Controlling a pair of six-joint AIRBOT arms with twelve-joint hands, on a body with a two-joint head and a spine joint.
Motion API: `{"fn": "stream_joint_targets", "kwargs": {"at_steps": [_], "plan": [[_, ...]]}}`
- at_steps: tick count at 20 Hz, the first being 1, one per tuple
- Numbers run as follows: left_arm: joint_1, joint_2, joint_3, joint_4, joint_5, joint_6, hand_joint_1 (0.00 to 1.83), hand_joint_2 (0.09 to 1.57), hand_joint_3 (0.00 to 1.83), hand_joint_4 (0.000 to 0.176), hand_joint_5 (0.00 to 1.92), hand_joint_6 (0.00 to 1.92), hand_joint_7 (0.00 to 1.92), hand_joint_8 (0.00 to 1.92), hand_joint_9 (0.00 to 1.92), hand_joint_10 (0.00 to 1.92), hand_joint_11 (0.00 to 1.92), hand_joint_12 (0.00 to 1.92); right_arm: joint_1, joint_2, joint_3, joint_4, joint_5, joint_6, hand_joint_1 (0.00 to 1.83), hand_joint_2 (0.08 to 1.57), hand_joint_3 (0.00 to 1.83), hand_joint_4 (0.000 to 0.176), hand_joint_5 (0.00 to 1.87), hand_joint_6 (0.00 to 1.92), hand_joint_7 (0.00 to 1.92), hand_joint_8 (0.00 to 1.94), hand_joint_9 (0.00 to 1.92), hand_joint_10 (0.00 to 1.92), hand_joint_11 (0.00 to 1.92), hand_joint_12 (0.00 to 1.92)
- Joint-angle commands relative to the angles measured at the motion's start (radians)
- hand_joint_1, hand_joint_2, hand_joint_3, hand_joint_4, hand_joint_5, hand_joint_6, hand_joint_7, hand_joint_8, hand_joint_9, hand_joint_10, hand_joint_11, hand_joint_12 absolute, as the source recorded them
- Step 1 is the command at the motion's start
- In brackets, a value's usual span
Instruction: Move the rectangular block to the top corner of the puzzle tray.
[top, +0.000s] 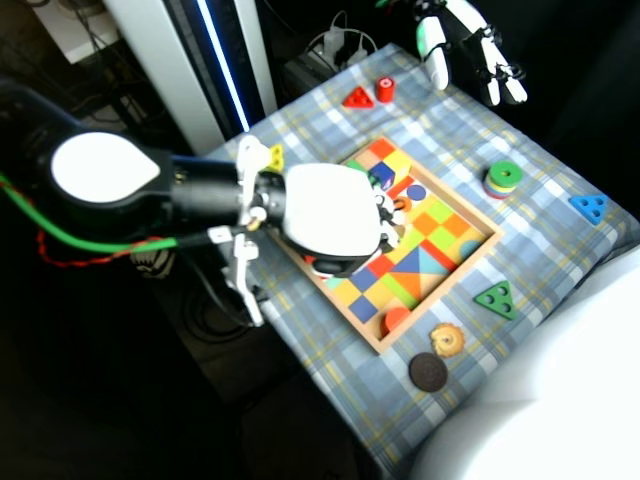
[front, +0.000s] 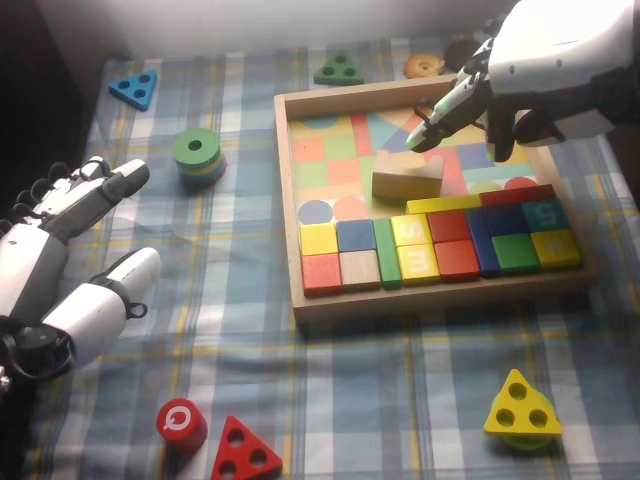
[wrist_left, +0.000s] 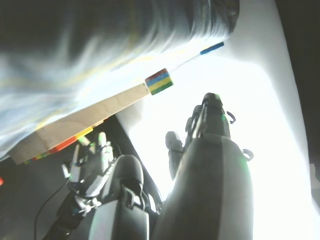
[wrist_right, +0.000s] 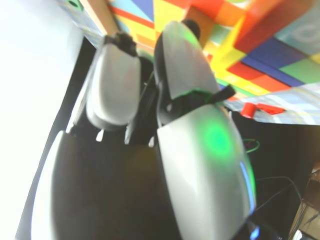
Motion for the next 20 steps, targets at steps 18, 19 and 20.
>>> {"fn": "stream_joint_targets", "kwargs": {"at_steps": [18, 19, 20], "plan": [[-0.007, 0.009, 0.001, 0.040, -0.112, -0.006, 0.65, 1.39, 0.01, 0.062, 0.38, 0.00, 0.12, 0.00, 0.05, 0.00, 0.00, 0.00, -0.010, -0.019, 0.043, -0.032, -0.057, 0.005, 1.60, 1.15, 0.00, 0.005, 0.58, 0.00, 1.41, 1.94, 1.58, 1.92, 1.60, 1.92], [-0.007, 0.009, 0.001, 0.040, -0.110, -0.006, 0.64, 1.39, 0.01, 0.066, 0.38, 0.00, 0.12, 0.00, 0.05, 0.00, 0.00, 0.00, -0.010, -0.019, 0.045, -0.033, -0.061, 0.005, 1.61, 1.14, 0.00, 0.000, 0.57, 0.00, 1.41, 1.94, 1.57, 1.92, 1.59, 1.92], [-0.007, 0.008, 0.002, 0.040, -0.108, -0.006, 0.64, 1.39, 0.00, 0.071, 0.38, 0.00, 0.13, 0.01, 0.07, 0.01, 0.00, 0.00, -0.010, -0.019, 0.045, -0.036, -0.066, 0.005, 1.59, 1.15, 0.00, 0.000, 0.55, 0.00, 1.40, 1.94, 1.56, 1.92, 1.57, 1.92]]}}
